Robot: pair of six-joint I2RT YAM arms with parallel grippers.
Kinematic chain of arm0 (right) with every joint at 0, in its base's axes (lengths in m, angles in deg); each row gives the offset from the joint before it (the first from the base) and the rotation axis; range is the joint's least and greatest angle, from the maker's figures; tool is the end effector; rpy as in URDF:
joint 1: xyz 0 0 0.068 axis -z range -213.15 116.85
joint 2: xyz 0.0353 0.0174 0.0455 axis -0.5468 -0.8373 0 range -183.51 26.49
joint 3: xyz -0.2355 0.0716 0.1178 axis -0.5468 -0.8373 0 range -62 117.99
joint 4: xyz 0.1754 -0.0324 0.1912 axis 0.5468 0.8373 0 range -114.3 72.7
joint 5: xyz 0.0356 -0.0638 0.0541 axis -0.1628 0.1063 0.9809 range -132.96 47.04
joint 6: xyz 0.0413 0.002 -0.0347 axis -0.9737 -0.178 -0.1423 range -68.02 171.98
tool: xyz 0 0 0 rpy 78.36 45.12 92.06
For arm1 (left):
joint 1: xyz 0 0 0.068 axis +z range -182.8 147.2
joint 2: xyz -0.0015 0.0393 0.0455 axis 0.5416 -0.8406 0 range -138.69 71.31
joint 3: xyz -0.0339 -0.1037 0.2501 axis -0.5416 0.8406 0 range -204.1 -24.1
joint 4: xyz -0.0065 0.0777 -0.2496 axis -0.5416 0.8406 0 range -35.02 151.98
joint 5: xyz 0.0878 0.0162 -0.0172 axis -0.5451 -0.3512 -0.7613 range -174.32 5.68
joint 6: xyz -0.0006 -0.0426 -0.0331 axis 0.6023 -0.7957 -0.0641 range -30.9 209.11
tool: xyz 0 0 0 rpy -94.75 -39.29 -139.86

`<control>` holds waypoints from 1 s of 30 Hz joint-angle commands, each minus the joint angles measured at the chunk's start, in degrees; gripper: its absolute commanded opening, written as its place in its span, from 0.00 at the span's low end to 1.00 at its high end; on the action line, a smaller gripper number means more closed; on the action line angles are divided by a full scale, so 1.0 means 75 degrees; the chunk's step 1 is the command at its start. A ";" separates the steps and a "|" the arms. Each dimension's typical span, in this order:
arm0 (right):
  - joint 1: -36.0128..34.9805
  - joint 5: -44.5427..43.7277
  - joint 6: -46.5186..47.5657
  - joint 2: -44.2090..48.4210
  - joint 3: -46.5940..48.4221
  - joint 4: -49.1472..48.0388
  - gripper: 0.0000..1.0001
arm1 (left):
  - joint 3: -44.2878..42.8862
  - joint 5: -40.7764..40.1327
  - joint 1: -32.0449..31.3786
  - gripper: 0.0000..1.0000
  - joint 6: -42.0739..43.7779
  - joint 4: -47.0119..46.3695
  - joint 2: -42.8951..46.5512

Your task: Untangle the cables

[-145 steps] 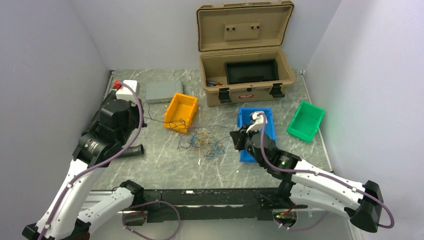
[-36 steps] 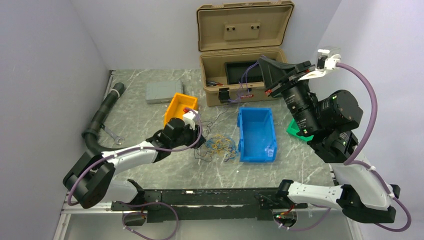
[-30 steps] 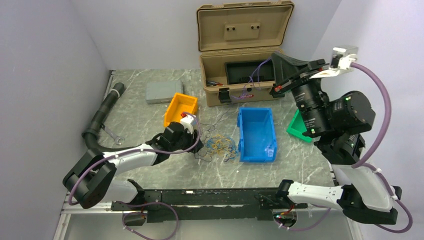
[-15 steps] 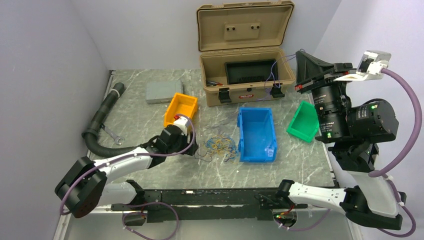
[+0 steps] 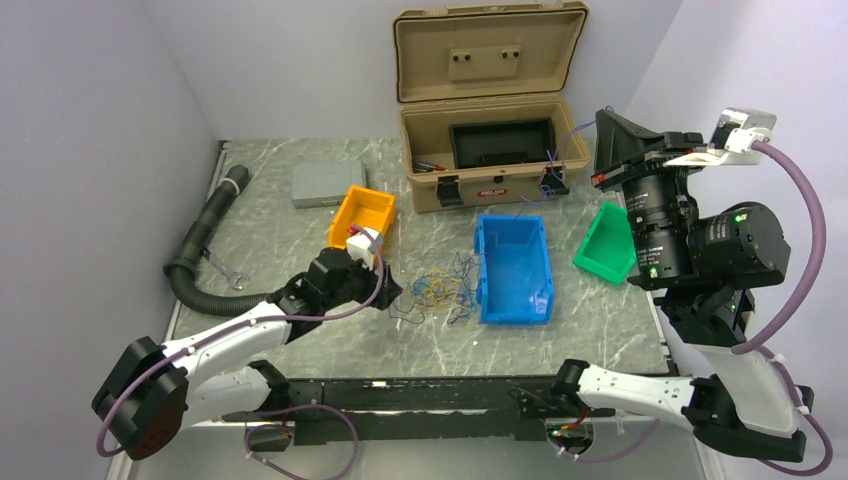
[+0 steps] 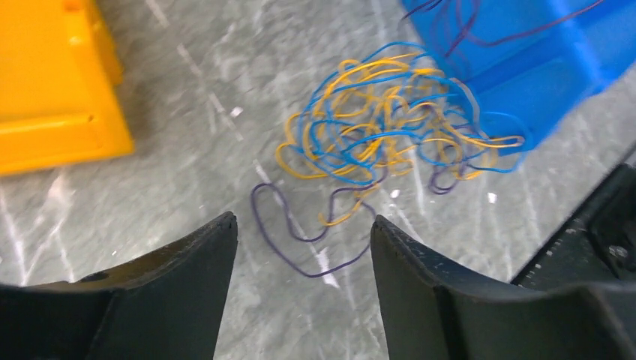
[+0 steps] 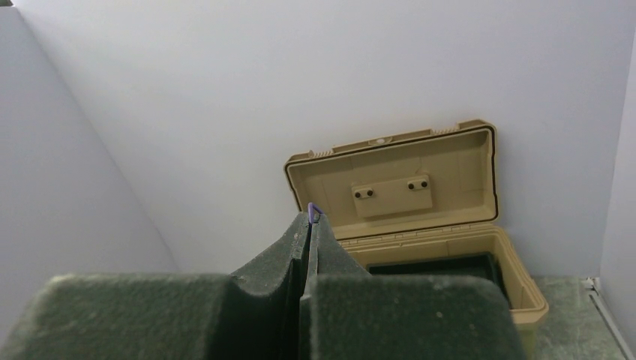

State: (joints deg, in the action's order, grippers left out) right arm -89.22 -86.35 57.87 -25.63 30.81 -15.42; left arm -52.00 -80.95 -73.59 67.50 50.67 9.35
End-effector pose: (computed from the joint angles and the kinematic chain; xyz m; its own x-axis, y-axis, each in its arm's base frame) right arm 0.0704 0.0605 0.5798 0.3211 0.3437 -0.8825 -0.2455 0.9302 0.2730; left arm 0.1709 -0.1504 0.2046 -0.6035 0.0354 -0.7966 0.5042 0.7909 -0.3468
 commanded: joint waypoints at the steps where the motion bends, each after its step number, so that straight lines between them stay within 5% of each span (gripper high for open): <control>1: -0.0012 0.0011 0.0332 -0.0057 0.0205 -0.0297 0.00 | -0.0312 0.1200 -0.0049 0.71 0.0381 -0.1035 0.0051; 20: -0.0016 0.0217 0.0166 -0.0211 0.0333 -0.0317 0.00 | -0.3361 0.2914 -0.1160 0.74 0.1088 -0.1941 -0.3537; 30: -0.0016 0.0191 0.0112 -0.0213 0.0274 -0.0329 0.00 | -0.3713 0.3631 -0.1175 0.75 0.0570 -0.2795 -0.4434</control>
State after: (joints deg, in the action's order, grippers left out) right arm -89.22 -85.28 58.85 -27.18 31.66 -15.83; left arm -76.53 -57.71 -82.23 73.25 35.11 -22.71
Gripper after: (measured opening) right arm 0.010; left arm 0.753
